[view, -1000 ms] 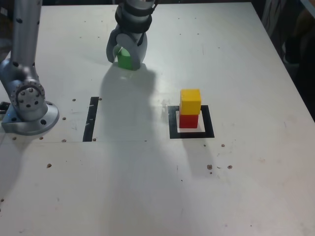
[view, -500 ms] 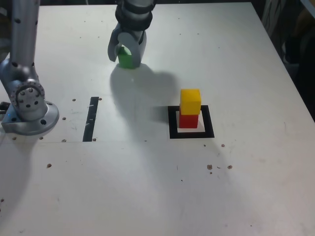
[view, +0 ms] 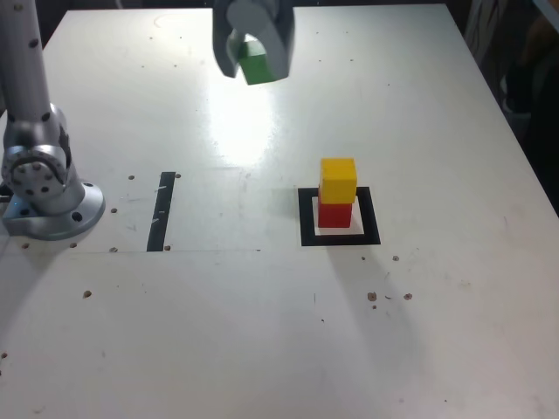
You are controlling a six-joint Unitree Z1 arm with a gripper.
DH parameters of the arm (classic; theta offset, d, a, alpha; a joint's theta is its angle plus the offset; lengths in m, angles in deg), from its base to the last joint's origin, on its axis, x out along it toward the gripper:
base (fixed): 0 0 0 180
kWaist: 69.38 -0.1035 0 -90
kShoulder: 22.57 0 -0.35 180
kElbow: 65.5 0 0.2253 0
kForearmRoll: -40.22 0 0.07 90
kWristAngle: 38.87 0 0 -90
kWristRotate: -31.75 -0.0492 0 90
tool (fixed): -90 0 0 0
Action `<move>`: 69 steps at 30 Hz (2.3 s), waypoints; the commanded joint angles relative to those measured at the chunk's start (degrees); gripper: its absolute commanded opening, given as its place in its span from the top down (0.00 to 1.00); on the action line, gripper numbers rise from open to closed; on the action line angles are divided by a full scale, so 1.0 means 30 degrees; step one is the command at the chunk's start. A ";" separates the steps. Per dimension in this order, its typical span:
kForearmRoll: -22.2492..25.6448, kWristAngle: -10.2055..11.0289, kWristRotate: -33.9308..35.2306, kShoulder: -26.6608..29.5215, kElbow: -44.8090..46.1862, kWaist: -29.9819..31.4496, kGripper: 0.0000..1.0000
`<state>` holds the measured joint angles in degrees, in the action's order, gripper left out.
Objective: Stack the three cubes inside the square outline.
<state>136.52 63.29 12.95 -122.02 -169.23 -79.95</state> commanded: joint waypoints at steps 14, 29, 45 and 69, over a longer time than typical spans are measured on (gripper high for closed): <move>0.1058 -0.1756 0.5220 -0.2331 -0.3222 0.5024 0.81; 0.1441 -0.2105 0.5944 -0.4217 -0.4022 0.5721 0.81; 0.1686 -0.2228 0.6401 -0.5240 -0.4466 0.5816 0.81; 0.1762 -0.2522 0.6467 -0.6252 -0.5121 0.6161 0.81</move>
<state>141.60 55.79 32.30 -140.53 -184.35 -61.50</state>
